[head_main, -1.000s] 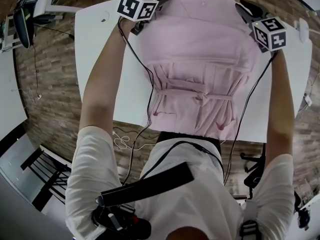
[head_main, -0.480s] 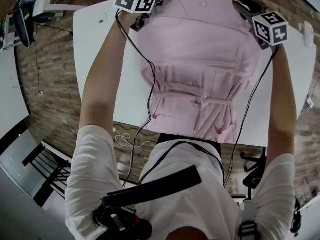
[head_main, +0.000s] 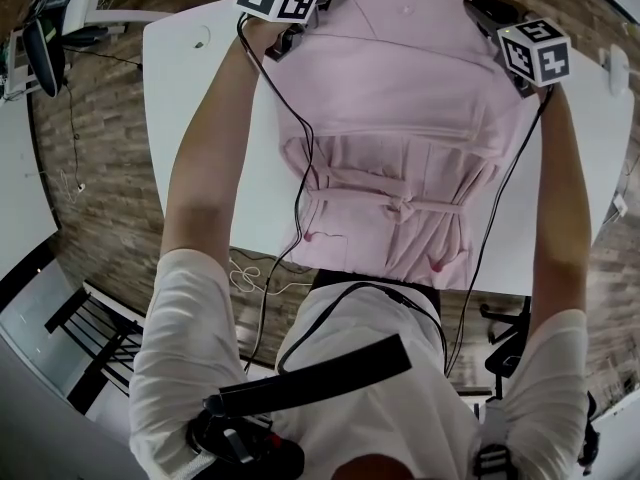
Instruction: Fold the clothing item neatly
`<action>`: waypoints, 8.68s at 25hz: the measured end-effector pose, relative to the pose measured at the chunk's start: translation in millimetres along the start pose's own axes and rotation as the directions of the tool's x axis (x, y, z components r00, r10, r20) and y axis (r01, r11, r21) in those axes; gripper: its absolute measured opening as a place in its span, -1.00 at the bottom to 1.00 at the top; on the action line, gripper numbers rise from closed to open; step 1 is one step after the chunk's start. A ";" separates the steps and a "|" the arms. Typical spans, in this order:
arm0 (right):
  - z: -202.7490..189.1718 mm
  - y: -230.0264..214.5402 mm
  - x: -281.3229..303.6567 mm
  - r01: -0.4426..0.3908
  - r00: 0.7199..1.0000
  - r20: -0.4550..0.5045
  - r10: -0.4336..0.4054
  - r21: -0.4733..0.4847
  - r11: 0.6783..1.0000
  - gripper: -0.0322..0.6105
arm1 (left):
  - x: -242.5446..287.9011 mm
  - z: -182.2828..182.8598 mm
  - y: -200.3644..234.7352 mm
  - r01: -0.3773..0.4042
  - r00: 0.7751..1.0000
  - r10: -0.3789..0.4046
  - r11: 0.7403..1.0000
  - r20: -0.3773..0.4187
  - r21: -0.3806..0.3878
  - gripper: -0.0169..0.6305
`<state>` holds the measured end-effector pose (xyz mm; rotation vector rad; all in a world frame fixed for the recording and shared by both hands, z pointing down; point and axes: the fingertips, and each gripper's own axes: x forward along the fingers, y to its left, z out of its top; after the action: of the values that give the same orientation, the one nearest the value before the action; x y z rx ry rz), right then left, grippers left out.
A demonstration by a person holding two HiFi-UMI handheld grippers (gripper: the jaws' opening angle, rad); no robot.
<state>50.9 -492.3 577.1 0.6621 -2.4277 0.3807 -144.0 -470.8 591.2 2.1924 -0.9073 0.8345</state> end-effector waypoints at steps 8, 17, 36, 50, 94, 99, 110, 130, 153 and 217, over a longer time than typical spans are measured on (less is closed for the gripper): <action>11.7 8.0 -14.0 0.024 0.998 0.056 -0.022 -0.048 0.999 -0.83 | -9.6 6.9 -5.5 -0.021 0.999 0.020 0.999 0.037 0.031 -0.90; 25.1 28.1 -45.5 0.060 0.995 0.089 -0.047 -0.149 0.987 -0.83 | -43.6 16.1 -30.5 -0.063 0.989 0.050 0.993 0.139 0.096 -0.90; -14.2 107.9 -85.4 0.110 0.993 0.068 -0.092 -0.344 0.932 -0.84 | -87.1 -54.0 -110.9 -0.287 0.945 0.202 0.889 0.255 0.358 -0.89; -82.4 131.4 -92.8 0.050 0.987 -0.107 -0.116 -0.486 0.872 -0.74 | -80.7 -142.9 -123.5 -0.375 0.926 0.317 0.844 0.207 0.383 -0.80; -82.8 125.4 -50.7 0.034 0.990 -0.135 -0.030 0.029 0.999 -0.79 | -30.4 -116.6 -127.1 -0.013 0.999 -0.004 0.919 0.043 0.394 -0.88; -72.1 107.7 -40.2 0.056 0.990 -0.128 -0.053 0.022 0.998 -0.80 | -22.8 -99.1 -111.0 -0.020 0.999 -0.001 0.919 0.052 0.394 -0.88; -49.0 81.2 -18.9 0.119 0.987 -0.111 -0.120 -0.017 0.993 -0.80 | -14.0 -69.4 -78.9 -0.051 0.997 0.025 0.903 0.067 0.426 -0.88; -32.1 104.1 -65.1 0.122 0.993 -0.007 -0.121 0.026 0.992 -0.80 | -58.3 -63.6 -102.5 -0.121 0.981 0.059 0.929 0.182 0.351 -0.88; 15.5 213.1 -185.5 0.195 0.936 0.263 -0.233 0.161 0.967 -0.89 | -172.0 -70.8 -230.8 -0.033 0.932 -0.081 0.952 0.354 0.304 -0.94; -177.9 512.2 -388.3 0.112 0.923 0.327 -0.202 0.275 0.955 -0.89 | -315.2 -378.0 -422.6 -0.148 0.921 0.116 0.987 0.373 0.057 -0.94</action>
<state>131.5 151.4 422.6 1.1157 -2.6586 0.5492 -117.4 165.2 466.1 2.4306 -1.2324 0.5328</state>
